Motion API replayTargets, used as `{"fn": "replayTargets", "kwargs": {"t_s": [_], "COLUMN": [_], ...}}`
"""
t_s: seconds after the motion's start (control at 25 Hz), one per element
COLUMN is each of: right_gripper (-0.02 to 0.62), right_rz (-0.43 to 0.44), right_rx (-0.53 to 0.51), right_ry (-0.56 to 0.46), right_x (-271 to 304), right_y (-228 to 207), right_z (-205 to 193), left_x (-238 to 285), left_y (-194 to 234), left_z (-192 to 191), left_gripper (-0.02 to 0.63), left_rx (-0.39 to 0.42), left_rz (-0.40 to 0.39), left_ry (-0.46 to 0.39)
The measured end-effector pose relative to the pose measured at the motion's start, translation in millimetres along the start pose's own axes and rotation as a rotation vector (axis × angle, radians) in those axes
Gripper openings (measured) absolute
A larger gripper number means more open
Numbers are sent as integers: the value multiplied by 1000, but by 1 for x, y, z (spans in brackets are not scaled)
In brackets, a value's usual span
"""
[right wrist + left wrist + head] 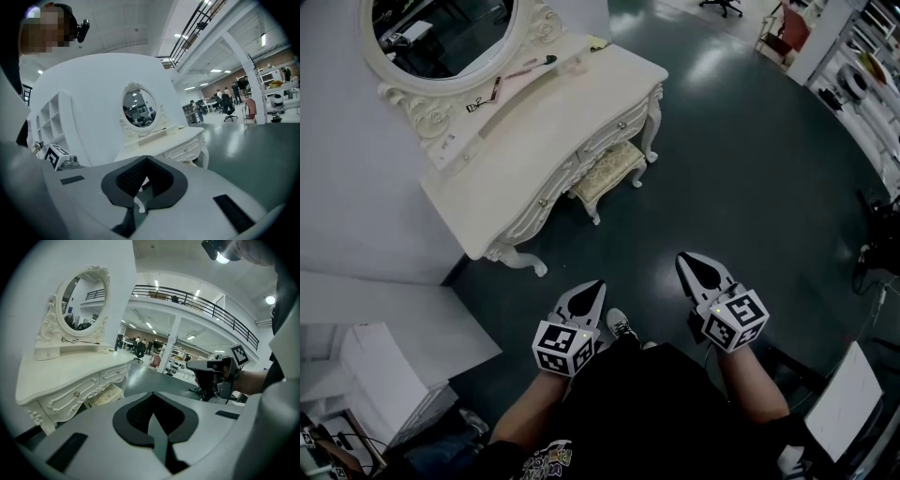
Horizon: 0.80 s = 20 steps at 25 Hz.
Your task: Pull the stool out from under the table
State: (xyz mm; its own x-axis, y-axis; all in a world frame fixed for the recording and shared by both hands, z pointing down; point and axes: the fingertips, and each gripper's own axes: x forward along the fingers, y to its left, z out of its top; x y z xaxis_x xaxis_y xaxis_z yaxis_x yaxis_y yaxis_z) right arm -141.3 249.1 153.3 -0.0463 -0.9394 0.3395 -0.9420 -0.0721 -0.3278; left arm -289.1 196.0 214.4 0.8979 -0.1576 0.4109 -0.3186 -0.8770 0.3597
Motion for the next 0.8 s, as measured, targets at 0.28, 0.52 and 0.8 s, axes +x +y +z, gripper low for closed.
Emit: {"fn": "replayTargets", "kwargs": {"t_s": [0.28, 0.52, 0.8], "right_gripper": [26, 26, 26], "right_rz": [16, 47, 139], "right_rx": [-37, -58, -106], "right_ry": [6, 21, 62], "right_x": [45, 65, 103], "right_y": [1, -11, -52], "right_z": [16, 28, 46], "left_x": [12, 21, 55], "left_y": [36, 48, 66], "left_z": [10, 19, 33], "left_gripper": [5, 5, 5], "left_rx": [-8, -20, -61], "left_rz": [11, 48, 159], "left_ry": [-7, -23, -57]}}
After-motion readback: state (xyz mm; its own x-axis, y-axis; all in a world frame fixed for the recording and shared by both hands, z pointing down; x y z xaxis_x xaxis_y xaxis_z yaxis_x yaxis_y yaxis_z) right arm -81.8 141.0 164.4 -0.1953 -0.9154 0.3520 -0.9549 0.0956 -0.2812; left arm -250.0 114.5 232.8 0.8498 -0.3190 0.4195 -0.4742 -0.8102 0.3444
